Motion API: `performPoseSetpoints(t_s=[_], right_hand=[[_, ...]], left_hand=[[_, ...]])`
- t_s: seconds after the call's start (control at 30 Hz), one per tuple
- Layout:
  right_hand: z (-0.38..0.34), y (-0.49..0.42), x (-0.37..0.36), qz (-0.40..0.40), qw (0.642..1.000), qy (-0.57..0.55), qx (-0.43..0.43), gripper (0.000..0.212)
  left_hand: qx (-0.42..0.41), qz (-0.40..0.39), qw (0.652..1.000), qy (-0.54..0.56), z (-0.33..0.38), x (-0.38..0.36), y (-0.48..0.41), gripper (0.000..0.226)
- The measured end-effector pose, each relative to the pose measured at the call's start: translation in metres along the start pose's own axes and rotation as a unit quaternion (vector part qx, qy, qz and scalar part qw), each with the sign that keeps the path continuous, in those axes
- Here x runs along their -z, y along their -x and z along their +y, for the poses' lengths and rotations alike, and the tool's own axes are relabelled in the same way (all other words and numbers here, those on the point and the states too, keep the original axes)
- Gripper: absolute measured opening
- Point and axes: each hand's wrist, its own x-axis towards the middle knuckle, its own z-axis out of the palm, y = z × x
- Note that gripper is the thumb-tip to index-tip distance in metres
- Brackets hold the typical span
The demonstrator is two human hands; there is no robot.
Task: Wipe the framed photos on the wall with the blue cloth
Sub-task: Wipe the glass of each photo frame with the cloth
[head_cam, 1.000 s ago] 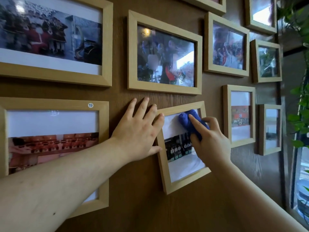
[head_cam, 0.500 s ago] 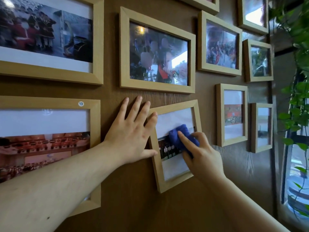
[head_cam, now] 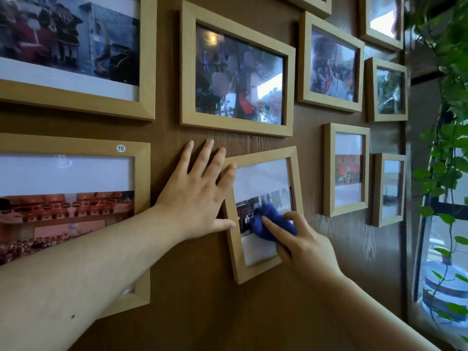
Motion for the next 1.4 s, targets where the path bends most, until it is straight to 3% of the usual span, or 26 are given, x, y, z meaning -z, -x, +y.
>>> performPoseSetpoints(t_s=[0.17,0.37,0.53,0.9,1.1,1.27,1.4], right_hand=[[0.020,0.012,-0.001,-0.010,0.997,0.020,-0.079,0.055],[-0.003,0.021,-0.003,-0.108,0.991,0.038,0.065,0.058],[0.001,0.031,-0.003,-0.163,0.980,0.060,0.094,0.054],[0.028,0.037,0.021,-0.130,0.985,0.102,-0.057,0.047],[0.003,0.002,0.053,-0.059,0.995,0.067,-0.046,0.050],[-0.021,-0.054,0.085,0.000,0.998,0.054,0.014,0.050],[-0.040,-0.110,0.110,0.063,0.996,0.056,0.039,0.047]], left_hand=[[0.002,-0.001,1.000,0.006,0.000,0.000,0.000,0.109],[0.003,0.001,1.000,0.001,0.001,0.000,0.000,0.109],[0.001,0.004,1.000,-0.002,-0.001,0.000,0.000,0.109],[0.014,-0.025,1.000,-0.003,0.003,0.004,0.001,0.106],[0.012,-0.033,0.999,0.024,-0.001,0.025,0.012,0.096],[-0.003,0.050,0.998,0.029,-0.021,0.057,0.018,0.092],[0.037,0.067,0.997,-0.011,-0.058,0.087,0.009,0.094]])
